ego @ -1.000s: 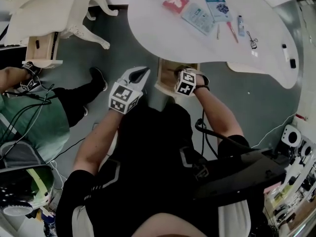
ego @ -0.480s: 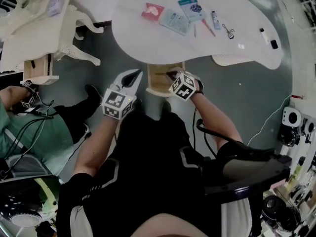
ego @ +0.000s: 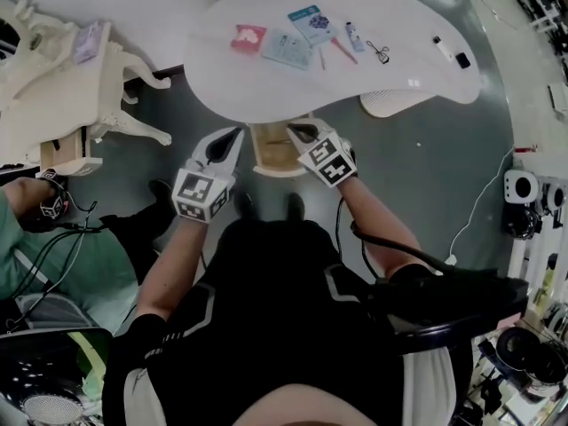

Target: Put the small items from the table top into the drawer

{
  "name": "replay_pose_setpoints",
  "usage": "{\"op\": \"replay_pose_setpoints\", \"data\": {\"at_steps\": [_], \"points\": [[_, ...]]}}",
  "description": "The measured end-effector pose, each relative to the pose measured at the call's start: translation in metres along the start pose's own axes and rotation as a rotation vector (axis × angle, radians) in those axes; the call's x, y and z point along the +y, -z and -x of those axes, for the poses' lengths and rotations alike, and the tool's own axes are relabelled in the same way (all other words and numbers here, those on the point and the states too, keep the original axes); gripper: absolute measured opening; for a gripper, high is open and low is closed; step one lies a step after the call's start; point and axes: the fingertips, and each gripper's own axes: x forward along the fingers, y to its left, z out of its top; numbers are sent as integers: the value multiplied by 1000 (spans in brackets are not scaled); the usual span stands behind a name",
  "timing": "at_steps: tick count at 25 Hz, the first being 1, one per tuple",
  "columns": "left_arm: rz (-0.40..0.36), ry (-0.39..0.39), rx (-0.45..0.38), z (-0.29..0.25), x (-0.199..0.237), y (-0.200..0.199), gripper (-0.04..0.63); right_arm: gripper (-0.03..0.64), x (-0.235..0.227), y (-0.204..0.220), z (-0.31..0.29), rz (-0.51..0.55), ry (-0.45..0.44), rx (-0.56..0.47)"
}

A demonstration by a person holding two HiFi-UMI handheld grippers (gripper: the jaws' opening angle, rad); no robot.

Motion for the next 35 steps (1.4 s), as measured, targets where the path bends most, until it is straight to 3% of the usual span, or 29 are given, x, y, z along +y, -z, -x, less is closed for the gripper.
{"op": "replay_pose_setpoints", "data": {"at_steps": [5,14,25,35], "points": [[-40,-31,-25,4,1,-17,0,3,-13,-35,36,-121,97,-149],[-61,-39,-85,12,-4,-48,0,2,-31,-80,91,-215,226,-339],[-57,-34,-124,9,-7,-73,0,2,-47,-104,134,-279,338,-464],[-45,-25,-168,12,-11,-85,0,0,-45,-111,149,-252,370,-486]]}}
